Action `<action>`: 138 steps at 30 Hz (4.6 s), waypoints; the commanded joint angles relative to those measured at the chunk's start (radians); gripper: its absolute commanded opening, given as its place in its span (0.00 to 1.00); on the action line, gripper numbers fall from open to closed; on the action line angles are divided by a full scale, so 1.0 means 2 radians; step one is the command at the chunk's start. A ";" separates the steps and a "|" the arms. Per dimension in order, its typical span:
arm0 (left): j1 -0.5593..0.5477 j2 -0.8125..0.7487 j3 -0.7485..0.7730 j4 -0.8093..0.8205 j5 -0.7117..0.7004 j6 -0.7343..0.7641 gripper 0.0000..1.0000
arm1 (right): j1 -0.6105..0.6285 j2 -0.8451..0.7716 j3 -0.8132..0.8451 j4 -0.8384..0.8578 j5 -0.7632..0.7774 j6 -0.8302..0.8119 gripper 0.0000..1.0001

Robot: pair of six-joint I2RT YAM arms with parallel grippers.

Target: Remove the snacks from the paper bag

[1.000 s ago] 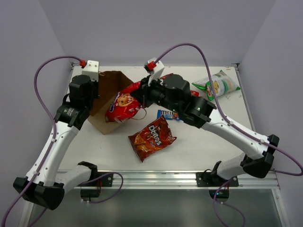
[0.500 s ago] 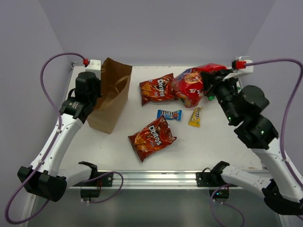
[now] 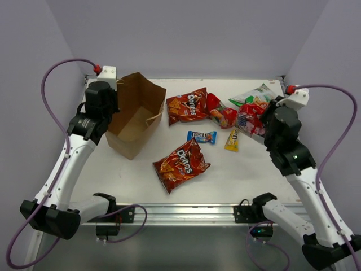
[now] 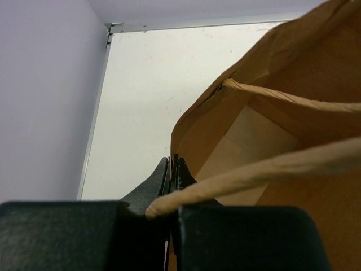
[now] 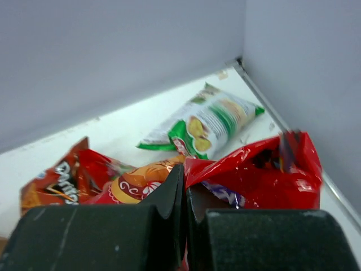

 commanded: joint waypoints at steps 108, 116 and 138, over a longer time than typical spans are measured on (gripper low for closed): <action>0.137 -0.080 0.070 -0.120 0.156 -0.057 1.00 | -0.179 -0.160 0.037 -0.181 -0.448 0.049 0.99; 0.076 -0.136 0.095 -0.146 0.114 -0.051 1.00 | -0.165 -0.139 0.139 -0.214 -0.402 0.043 0.99; 0.042 -0.266 0.169 -0.152 0.061 -0.057 1.00 | -0.103 -0.281 0.162 -0.166 -0.275 -0.043 0.99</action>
